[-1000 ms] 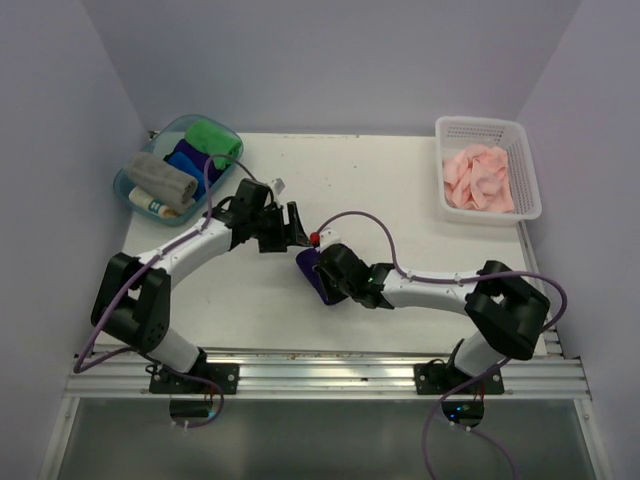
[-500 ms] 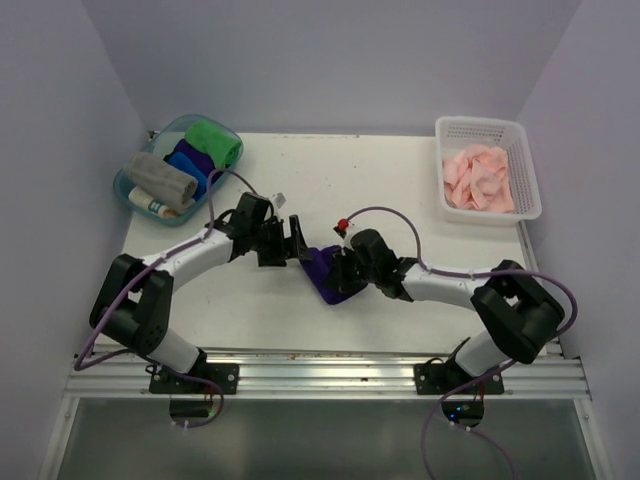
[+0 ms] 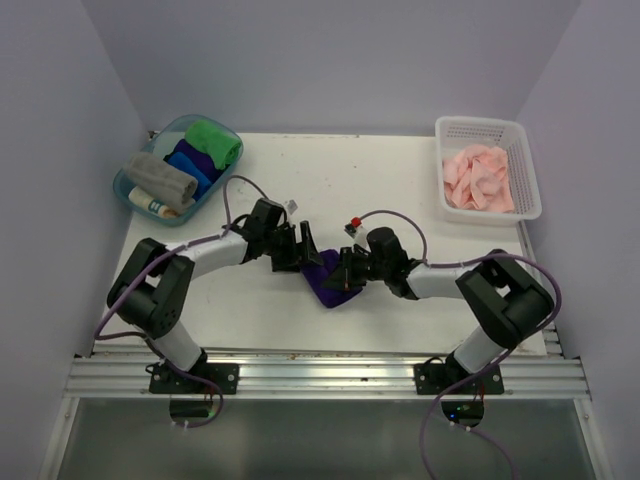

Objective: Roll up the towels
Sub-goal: Roll the towel, then place the rolled towel into the container

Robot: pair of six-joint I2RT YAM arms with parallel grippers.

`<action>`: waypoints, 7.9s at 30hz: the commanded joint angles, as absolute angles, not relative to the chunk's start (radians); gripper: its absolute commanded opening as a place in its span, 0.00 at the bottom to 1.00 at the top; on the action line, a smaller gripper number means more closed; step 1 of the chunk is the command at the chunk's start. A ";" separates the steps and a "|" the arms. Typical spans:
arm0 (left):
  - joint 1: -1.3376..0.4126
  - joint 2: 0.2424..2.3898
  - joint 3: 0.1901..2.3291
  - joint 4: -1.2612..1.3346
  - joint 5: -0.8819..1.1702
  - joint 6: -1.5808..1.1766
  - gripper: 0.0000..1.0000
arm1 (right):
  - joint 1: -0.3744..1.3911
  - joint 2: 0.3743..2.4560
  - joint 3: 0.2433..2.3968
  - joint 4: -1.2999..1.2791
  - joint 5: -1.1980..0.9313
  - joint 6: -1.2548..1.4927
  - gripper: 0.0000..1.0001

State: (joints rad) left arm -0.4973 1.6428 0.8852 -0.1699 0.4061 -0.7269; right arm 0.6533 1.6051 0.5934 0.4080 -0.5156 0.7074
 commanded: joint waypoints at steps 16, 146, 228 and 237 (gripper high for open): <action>-0.520 1.695 0.904 -0.186 0.365 -0.833 0.39 | 0.687 1.365 0.704 -0.055 -0.217 0.534 0.57; -0.561 1.755 0.994 -0.172 0.433 -0.812 0.69 | 1.246 1.796 1.080 -0.399 0.802 0.367 0.33; -0.466 1.721 1.212 -0.411 0.371 -0.723 0.18 | 0.746 1.240 0.749 -0.145 0.081 0.568 0.70; -0.233 1.752 1.618 -0.679 0.331 -0.560 0.19 | 0.698 1.149 0.736 -0.227 0.149 0.532 0.70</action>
State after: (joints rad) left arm -0.3218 1.7550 1.4757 -0.5678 0.3546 -0.6495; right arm 0.6994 1.1709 0.7143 -0.1665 0.0959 0.5632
